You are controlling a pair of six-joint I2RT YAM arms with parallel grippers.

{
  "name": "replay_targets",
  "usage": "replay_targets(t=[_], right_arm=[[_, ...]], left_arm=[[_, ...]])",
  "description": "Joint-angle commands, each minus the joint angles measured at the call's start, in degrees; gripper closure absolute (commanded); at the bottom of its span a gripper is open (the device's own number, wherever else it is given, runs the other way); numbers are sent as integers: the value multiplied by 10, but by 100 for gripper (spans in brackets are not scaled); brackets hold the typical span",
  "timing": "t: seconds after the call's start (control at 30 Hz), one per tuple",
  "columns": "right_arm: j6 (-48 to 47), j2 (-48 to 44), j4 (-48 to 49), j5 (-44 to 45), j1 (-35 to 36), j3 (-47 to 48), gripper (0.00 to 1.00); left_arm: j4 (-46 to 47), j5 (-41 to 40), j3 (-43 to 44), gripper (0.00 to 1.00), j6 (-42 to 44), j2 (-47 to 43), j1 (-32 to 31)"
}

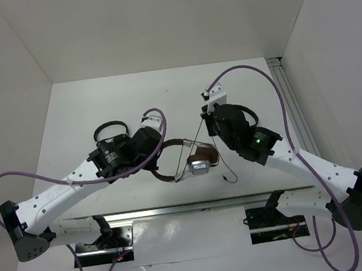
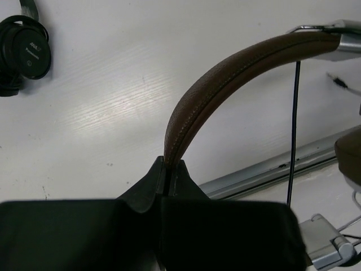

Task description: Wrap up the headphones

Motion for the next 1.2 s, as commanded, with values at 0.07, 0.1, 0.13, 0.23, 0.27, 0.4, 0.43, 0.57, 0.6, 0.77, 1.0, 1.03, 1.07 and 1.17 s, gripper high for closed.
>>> replay_targets(t=[0.07, 0.1, 0.13, 0.23, 0.27, 0.4, 0.43, 0.57, 0.6, 0.77, 1.0, 1.03, 1.07, 1.17], right_arm=[[-11, -18, 90, -78, -47, 36, 78], [-11, -18, 97, -102, -53, 30, 76], [-11, -23, 97, -114, -53, 24, 76], [-16, -23, 109, -152, -64, 9, 76], [-16, -23, 119, -158, -64, 2, 76], [0, -18, 152, -181, -69, -32, 86], [0, -18, 160, -189, -69, -45, 86], [19, -7, 180, -213, -75, -68, 83], [24, -7, 189, -222, -75, -74, 73], [37, -36, 239, -285, -98, -150, 43], [59, -24, 378, -547, -169, -253, 33], [67, -12, 406, -566, -175, -259, 33], [74, -5, 418, -581, -175, -259, 33], [74, 25, 454, -596, -149, -265, 33]], left_arm=[[-57, 45, -8, 100, 51, -21, -14], [-57, 45, -8, 100, 51, -21, -14], [-57, 45, -1, 100, 51, -21, -14], [-57, 51, 13, 100, 57, -27, -14], [-57, 59, 13, 100, 63, -33, -14], [-57, 72, 33, 100, 68, -38, -20], [-57, 72, 40, 100, 68, -44, -20], [-65, 60, 62, 100, 68, -44, -20], [-80, 54, 75, 100, 61, -38, -20], [-131, 16, 141, 100, 28, -19, -20], [-168, -4, 273, 100, 2, 17, -20], [-168, 2, 283, 100, 2, 26, -20], [-168, 2, 300, 100, -3, 26, -20], [-168, 8, 314, 100, -10, 39, -20]])
